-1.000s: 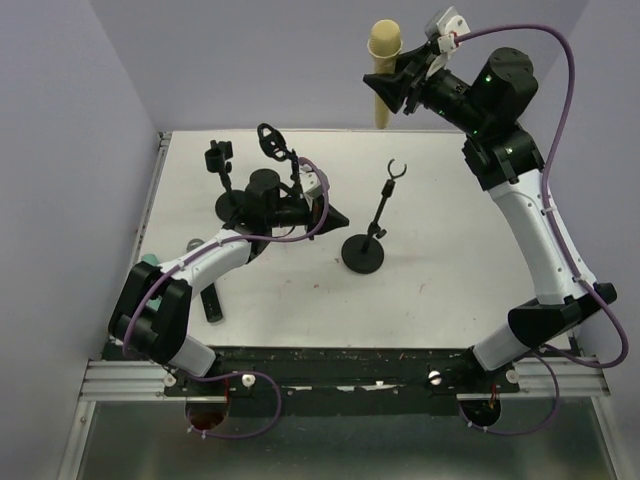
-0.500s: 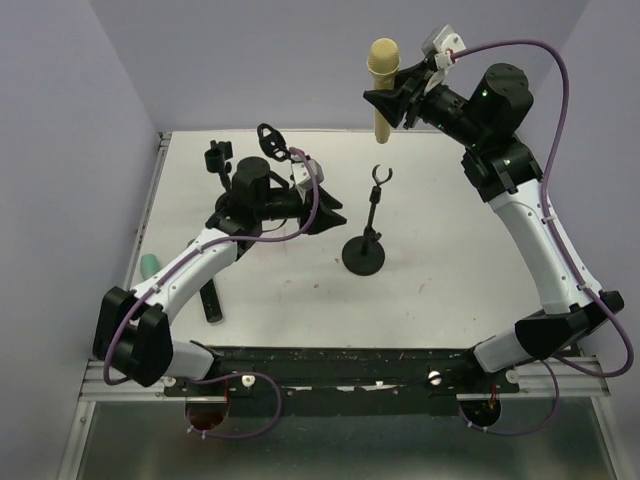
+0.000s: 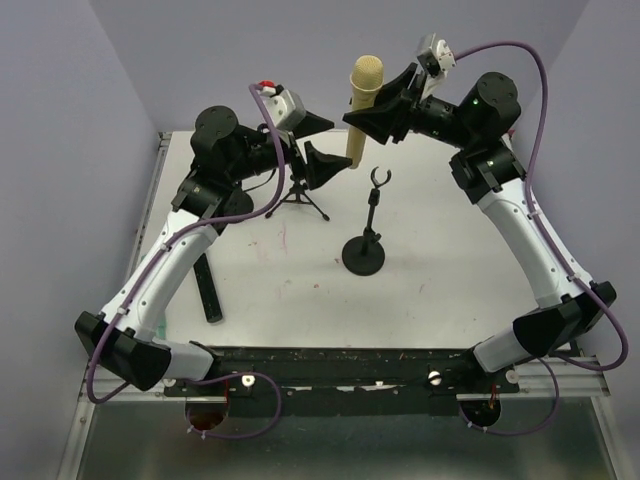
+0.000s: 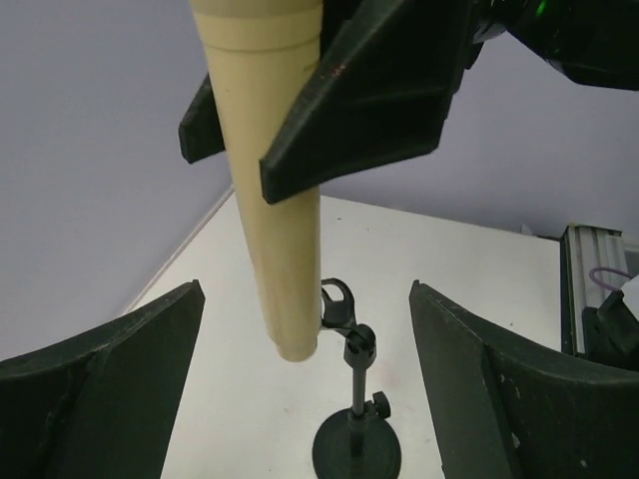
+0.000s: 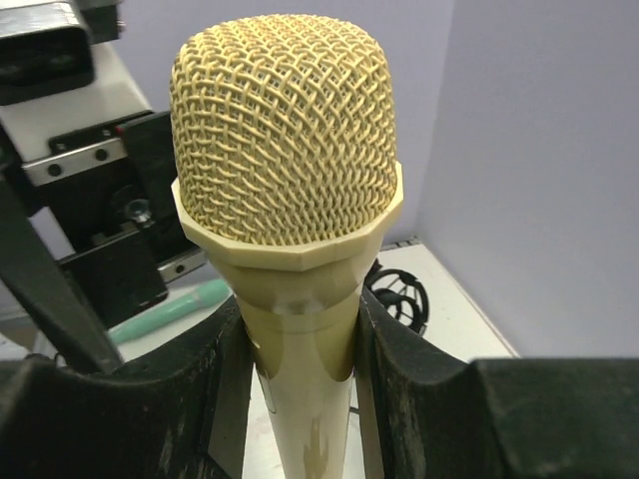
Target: Remove the microphone from the stand
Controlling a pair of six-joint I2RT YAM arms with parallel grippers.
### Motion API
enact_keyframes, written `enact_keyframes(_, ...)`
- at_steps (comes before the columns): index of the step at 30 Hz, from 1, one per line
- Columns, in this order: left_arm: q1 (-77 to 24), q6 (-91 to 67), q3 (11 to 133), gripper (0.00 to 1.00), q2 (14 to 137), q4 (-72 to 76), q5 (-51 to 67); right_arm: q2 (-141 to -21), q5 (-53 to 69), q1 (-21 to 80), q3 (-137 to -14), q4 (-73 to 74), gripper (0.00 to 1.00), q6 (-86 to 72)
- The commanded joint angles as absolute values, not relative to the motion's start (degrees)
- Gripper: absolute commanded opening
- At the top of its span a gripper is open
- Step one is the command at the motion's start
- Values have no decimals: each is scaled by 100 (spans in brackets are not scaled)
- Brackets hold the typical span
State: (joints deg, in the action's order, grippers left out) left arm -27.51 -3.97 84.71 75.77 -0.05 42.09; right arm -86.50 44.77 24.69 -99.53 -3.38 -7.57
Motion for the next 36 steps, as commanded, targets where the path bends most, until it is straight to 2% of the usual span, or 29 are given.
enact_keyframes(1,-2742,-992,8867,92,8041,-211,4104,-8780,5317,2487,-9862,-1028,1,-1599)
enact_keyframes(5,-2733,-1458,9000,86,8270,182,4586,-8728,5292,2505,-9695,-1178,1,-1775)
enact_keyframes(9,-2733,-1705,8947,64,8376,589,4991,-8657,5133,2531,-9519,-1222,1,-1811)
enact_keyframes(12,-2733,-1618,8965,54,8429,624,5246,-8605,5133,2549,-9396,-1222,1,-1802)
enact_keyframes(13,-2733,-1582,8982,50,8437,624,5334,-8604,5133,2549,-9361,-1204,7,-1793)
enact_keyframes(14,-2725,-1599,9000,45,8446,624,5405,-8596,5072,2549,-9352,-1161,20,-1784)
enact_keyframes(15,-2733,-1608,9017,41,8455,615,5449,-8570,4958,2549,-9343,-1108,39,-1784)
enact_keyframes(16,-2742,-1608,9009,37,8446,598,5484,-8569,4792,2549,-9351,-1090,51,-1784)
enact_keyframes(17,-2742,-1608,9000,34,8446,580,5502,-8535,4660,2549,-9360,-1081,57,-1767)
enact_keyframes(18,-2733,-1600,8983,31,8438,563,5537,-8525,4536,2549,-9404,-1064,59,-1732)
enact_keyframes(19,-2733,-1582,8956,29,8429,536,5546,-8534,4448,2549,-9474,-1037,57,-1697)
enact_keyframes(22,-2733,-1538,8860,20,8385,484,5563,-8543,4289,2549,-9562,-984,27,-1626)
enact_keyframes(23,-2733,-1521,8833,18,8376,449,5572,-8543,4289,2549,-9562,-1010,21,-1635)
enact_keyframes(24,-2733,-1494,8824,18,8367,413,5546,-8534,4333,2549,-9554,-1037,7,-1635)
enact_keyframes(25,-2725,-1485,8816,21,8341,378,5537,-8552,4394,2549,-9554,-1028,1,-1643)
enact_keyframes(26,-2742,-1503,8815,30,8341,387,5528,-8569,4421,2540,-9545,-1037,1,-1678)
enact_keyframes(28,-2742,-1669,8824,59,8332,465,5450,-8561,4421,2549,-9423,-1185,1,-1845)
enact_keyframes(29,-2742,-1757,8842,67,8341,518,5406,-8561,4430,2549,-9370,-1300,1,-1968)
enact_keyframes(33,-2786,-1828,9017,71,8499,571,5396,-8657,4500,2549,-9387,-1555,1,-2346)
enact_keyframes(36,-2804,-1776,9123,60,8595,571,5405,-8701,4509,2557,-9431,-1582,1,-2347)
